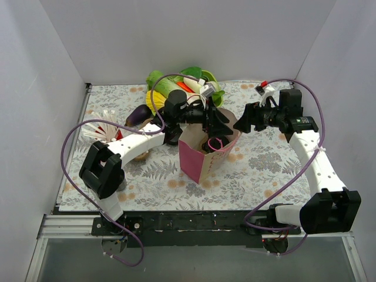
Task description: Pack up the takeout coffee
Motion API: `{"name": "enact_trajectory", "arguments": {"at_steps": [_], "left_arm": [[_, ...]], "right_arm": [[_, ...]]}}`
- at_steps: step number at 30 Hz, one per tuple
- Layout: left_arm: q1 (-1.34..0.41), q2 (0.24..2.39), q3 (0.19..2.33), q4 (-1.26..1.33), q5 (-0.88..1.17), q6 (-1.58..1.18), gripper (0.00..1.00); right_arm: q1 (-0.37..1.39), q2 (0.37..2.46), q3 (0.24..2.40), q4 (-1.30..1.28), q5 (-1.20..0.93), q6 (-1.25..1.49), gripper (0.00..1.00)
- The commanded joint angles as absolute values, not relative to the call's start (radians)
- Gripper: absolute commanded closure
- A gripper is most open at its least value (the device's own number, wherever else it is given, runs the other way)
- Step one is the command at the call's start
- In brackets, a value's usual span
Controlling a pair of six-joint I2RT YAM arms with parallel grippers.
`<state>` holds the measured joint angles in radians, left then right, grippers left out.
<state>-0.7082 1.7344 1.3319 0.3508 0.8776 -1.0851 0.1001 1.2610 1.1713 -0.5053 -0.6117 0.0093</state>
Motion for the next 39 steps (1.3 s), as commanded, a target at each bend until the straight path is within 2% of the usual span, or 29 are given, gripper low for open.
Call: {"name": "enact_trajectory", "arguments": {"at_steps": [1, 5, 11, 18, 24, 25, 27, 28, 29, 30, 31, 32, 36, 39], "left_arm": [[-0.695, 1.713, 1.341, 0.509, 0.922, -1.304, 0.15], [-0.690, 1.755, 1.345, 0.733, 1.069, -1.462, 0.14], [-0.689, 1.796, 1.407, 0.866, 1.193, -1.554, 0.11], [-0.687, 1.813, 1.495, 0.864, 1.290, -1.580, 0.09], [-0.664, 1.806, 1.690, 0.694, 1.281, -1.525, 0.08], [-0.658, 1.802, 1.730, 0.634, 1.269, -1.488, 0.08], [-0.634, 1.781, 1.877, 0.308, 1.211, -1.329, 0.09], [-0.626, 1.769, 1.922, 0.178, 1.113, -1.095, 0.09], [-0.620, 1.743, 1.974, -0.083, 1.047, -0.969, 0.07], [-0.615, 1.737, 2.023, -0.207, 0.970, -0.850, 0.07], [-0.614, 1.735, 2.136, -0.318, 0.799, -0.619, 0.07], [-0.611, 1.739, 2.190, -0.503, 0.720, -0.541, 0.07], [-0.539, 1.744, 2.393, -0.783, 0.386, -0.358, 0.07], [-0.451, 1.680, 2.341, -0.911, 0.224, -0.310, 0.10]], "right_arm": [[0.095, 1.249, 1.227, -0.520, -0.623, -0.034, 0.16], [0.097, 1.264, 1.297, -0.497, -0.690, -0.026, 0.15], [0.095, 1.305, 1.411, -0.515, -0.798, -0.058, 0.10], [0.094, 1.331, 1.523, -0.537, -0.738, -0.089, 0.09], [0.057, 1.362, 1.574, -0.538, -0.690, -0.089, 0.08], [0.049, 1.370, 1.578, -0.535, -0.684, -0.087, 0.08], [0.034, 1.373, 1.585, -0.532, -0.664, -0.098, 0.09], [0.032, 1.370, 1.586, -0.528, -0.631, -0.107, 0.09], [0.032, 1.370, 1.586, -0.528, -0.617, -0.115, 0.09], [0.032, 1.370, 1.588, -0.526, -0.601, -0.130, 0.10], [0.032, 1.370, 1.588, -0.522, -0.566, -0.135, 0.11], [0.032, 1.370, 1.588, -0.517, -0.555, -0.138, 0.11], [0.032, 1.370, 1.580, -0.506, -0.535, -0.146, 0.12], [0.032, 1.367, 1.580, -0.503, -0.534, -0.140, 0.13]]}}
